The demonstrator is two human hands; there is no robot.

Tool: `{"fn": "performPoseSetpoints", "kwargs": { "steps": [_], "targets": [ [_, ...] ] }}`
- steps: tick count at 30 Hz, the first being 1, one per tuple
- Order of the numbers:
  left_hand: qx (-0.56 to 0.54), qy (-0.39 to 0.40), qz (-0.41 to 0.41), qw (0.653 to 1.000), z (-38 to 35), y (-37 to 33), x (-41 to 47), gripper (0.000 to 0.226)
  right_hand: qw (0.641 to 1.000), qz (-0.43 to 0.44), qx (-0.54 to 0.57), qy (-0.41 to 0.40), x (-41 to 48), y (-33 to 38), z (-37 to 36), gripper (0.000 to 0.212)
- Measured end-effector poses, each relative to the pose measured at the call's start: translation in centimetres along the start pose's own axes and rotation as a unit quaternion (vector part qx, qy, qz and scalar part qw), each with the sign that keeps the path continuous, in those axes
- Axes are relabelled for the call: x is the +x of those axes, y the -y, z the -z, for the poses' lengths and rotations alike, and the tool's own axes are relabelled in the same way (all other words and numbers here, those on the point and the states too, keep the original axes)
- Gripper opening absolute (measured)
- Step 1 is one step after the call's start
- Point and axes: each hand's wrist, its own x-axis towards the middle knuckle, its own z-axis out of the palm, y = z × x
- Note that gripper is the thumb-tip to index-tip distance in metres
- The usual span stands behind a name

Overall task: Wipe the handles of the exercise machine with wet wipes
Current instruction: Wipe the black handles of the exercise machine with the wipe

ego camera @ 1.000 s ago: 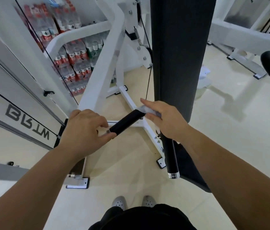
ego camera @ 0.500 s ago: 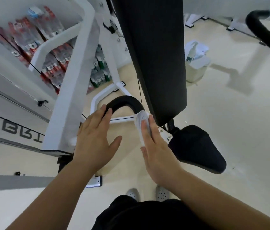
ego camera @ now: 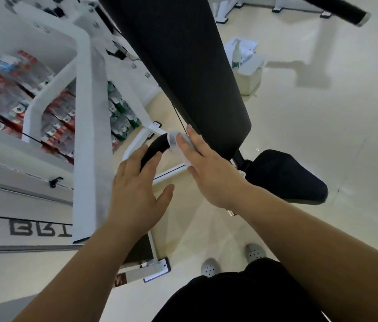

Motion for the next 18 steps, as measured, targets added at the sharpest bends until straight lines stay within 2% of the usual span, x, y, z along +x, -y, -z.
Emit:
{"fn": "performPoseSetpoints", "kwargs": {
  "steps": [6, 8, 11, 15, 16, 18],
  "targets": [
    [-0.034, -0.074, -0.108, 0.991, -0.5, 0.0, 0.5, 0.057, 0.996, -0.067, -0.057, -0.021, -6.8, -0.7, -1.5, 0.071],
    [-0.025, -0.087, -0.116, 0.989, -1.0, -0.5, 0.7, 0.054, 0.995, -0.074, -0.056, -0.032, -9.0, -1.1, -2.0, 0.071],
    [-0.009, -0.088, -0.078, 0.993, -1.3, -1.3, 1.4, 0.056, 0.996, -0.085, 0.001, -0.035, -10.3, -1.3, -2.0, 0.068],
    [0.004, -0.074, -0.032, 0.997, -1.1, -1.8, 2.6, 0.06, 0.985, -0.067, 0.061, -0.145, -8.0, -1.5, -0.6, 0.044],
    [0.007, -0.068, -0.014, 0.998, -1.1, -1.9, 2.8, 0.059, 0.984, -0.057, 0.082, -0.151, -7.3, -1.7, -0.2, 0.041],
    [0.019, -0.065, 0.015, 0.998, -0.9, -2.5, 3.3, 0.056, 0.984, -0.048, 0.13, -0.111, -6.2, -2.1, 0.6, 0.039]
  ]
}}
